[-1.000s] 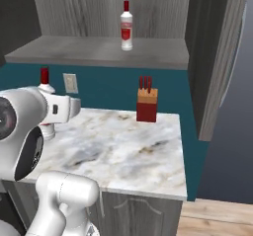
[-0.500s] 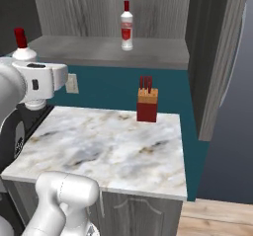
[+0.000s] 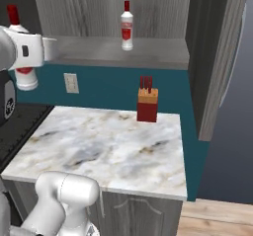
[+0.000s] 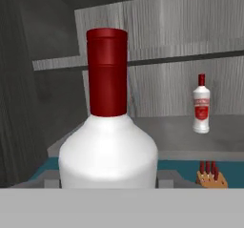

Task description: Sort all alcoholic drinks to one cabinet, and non-alcoholic drinks to the other.

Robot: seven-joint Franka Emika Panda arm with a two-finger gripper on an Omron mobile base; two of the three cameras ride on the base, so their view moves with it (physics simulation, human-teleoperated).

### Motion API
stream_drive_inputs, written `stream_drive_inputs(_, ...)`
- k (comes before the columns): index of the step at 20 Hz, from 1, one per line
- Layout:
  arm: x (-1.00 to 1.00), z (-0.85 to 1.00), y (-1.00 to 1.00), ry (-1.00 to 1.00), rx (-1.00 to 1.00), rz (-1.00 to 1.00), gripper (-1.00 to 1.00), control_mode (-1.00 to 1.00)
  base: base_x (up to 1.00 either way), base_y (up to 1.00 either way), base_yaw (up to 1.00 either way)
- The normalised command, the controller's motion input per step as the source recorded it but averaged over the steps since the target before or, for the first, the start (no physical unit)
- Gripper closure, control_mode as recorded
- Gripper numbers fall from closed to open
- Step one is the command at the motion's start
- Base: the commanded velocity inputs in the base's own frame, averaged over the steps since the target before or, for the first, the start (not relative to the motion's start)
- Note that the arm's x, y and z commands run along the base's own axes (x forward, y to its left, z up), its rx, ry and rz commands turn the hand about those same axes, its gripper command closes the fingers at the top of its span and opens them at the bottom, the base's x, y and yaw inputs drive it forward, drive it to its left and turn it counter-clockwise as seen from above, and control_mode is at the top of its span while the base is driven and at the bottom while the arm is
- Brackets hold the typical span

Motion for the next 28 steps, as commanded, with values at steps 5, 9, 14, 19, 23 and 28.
stream_drive_inputs(5,0.73,-0.01,0.43,0.00,0.00,0.00,1.00,-1.00,0.00,0.00,0.00)
stream_drive_inputs(9,0.76,0.00,0.19,0.00,0.00,0.00,1.00,-1.00,0.00,0.00,0.00)
stream_drive_inputs(14,0.77,-0.06,0.04,0.00,0.00,0.00,1.00,-1.00,0.00,0.00,0.00)
stream_drive_inputs(19,0.71,-0.11,0.04,0.00,0.00,0.00,1.00,-1.00,0.00,0.00,0.00)
stream_drive_inputs(23,0.63,-0.02,0.10,0.00,0.00,0.00,1.00,-1.00,0.00,0.00,0.00)
stream_drive_inputs(28,0.60,0.00,0.08,0.00,-0.01,0.00,1.00,-1.00,0.00,0.00,0.00)
